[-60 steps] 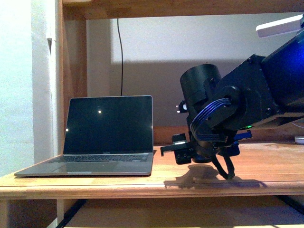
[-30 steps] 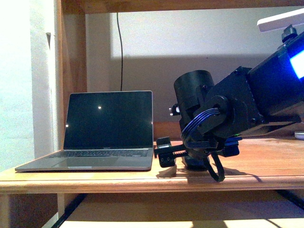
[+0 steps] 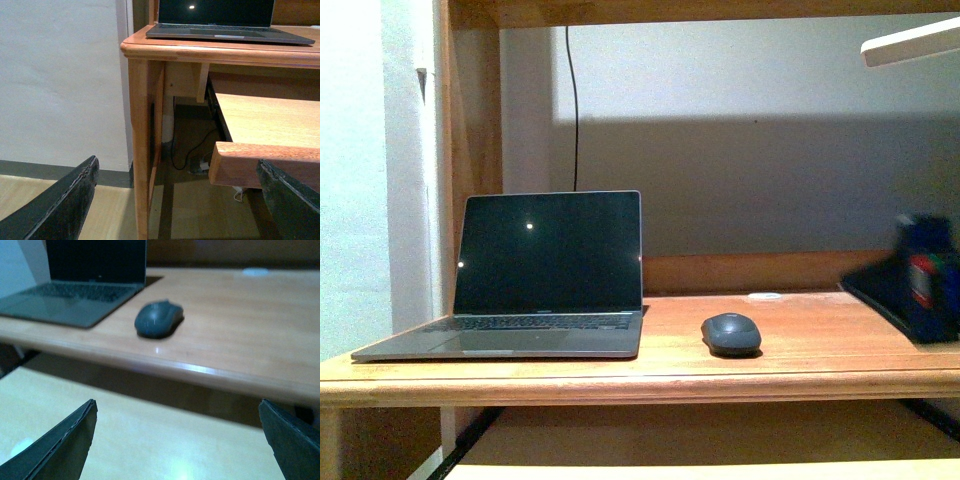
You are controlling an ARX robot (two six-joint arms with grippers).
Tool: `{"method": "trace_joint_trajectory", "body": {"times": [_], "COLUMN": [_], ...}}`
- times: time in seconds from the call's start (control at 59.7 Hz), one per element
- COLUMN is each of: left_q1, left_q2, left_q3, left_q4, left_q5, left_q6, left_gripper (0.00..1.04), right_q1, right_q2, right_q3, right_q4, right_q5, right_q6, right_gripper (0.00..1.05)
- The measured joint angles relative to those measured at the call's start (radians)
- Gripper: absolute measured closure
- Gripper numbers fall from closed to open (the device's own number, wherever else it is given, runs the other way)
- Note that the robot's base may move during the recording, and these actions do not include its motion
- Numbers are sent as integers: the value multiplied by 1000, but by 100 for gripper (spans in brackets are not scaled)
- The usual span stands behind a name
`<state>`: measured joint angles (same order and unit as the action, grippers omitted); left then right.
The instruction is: Place mouse
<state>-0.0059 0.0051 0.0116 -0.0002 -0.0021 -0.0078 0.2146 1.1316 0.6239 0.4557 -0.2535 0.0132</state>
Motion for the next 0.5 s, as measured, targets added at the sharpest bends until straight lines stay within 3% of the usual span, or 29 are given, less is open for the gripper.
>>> {"method": "trace_joint_trajectory", "body": {"times": [0.318,0.502], "left_q1": [0,0], "left_q2": [0,0], "left_q3": [0,0], "left_q4": [0,0], "left_q5": [0,0], "left_q6": [0,0], "left_gripper": [8,8], "right_q1": [-224,-217], "right_q2": [-344,-336], "right_q3": [-420,-503], "right_q4": [-71,-29], "right_q5": [-256,-258], "right_q6": [10,-14], "right_gripper": [7,7]}}
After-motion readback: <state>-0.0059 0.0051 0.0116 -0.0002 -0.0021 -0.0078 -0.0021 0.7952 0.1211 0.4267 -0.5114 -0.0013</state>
